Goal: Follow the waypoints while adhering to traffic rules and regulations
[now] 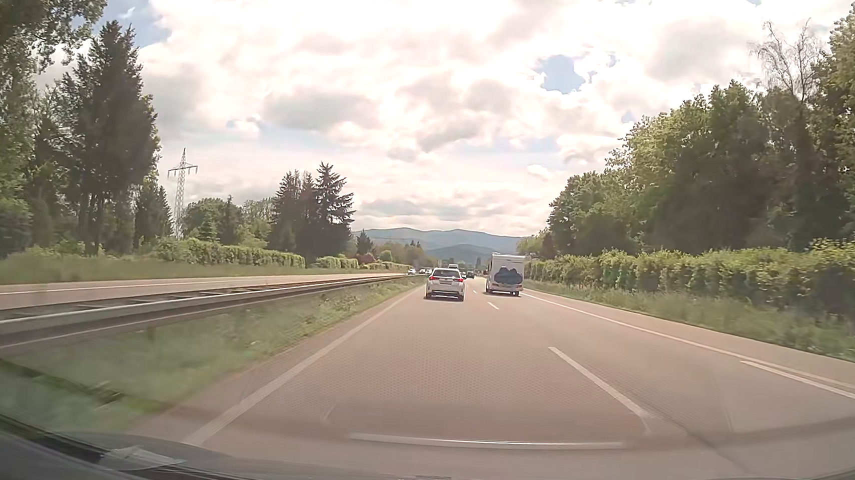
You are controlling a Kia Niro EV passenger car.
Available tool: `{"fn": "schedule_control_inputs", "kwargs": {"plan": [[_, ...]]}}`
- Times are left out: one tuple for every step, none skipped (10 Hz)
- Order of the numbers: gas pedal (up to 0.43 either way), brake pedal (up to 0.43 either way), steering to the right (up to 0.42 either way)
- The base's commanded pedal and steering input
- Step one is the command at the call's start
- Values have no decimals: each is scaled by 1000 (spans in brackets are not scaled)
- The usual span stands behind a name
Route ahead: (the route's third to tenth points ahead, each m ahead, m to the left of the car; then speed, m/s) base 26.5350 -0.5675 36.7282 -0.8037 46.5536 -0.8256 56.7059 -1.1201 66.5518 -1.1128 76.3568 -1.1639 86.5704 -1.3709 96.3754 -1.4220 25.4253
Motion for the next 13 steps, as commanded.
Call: {"fn": "schedule_control_inputs", "kwargs": {"plan": [[177, 0, 2], [177, 0, 2], [189, 0, 2], [189, 0, 2], [189, 0, 2], [189, 0, 2], [189, 0, 2], [197, 0, 2], [197, 0, 2], [197, 0, 2], [197, 0, 2], [197, 0, 2], [197, 0, 2]]}}
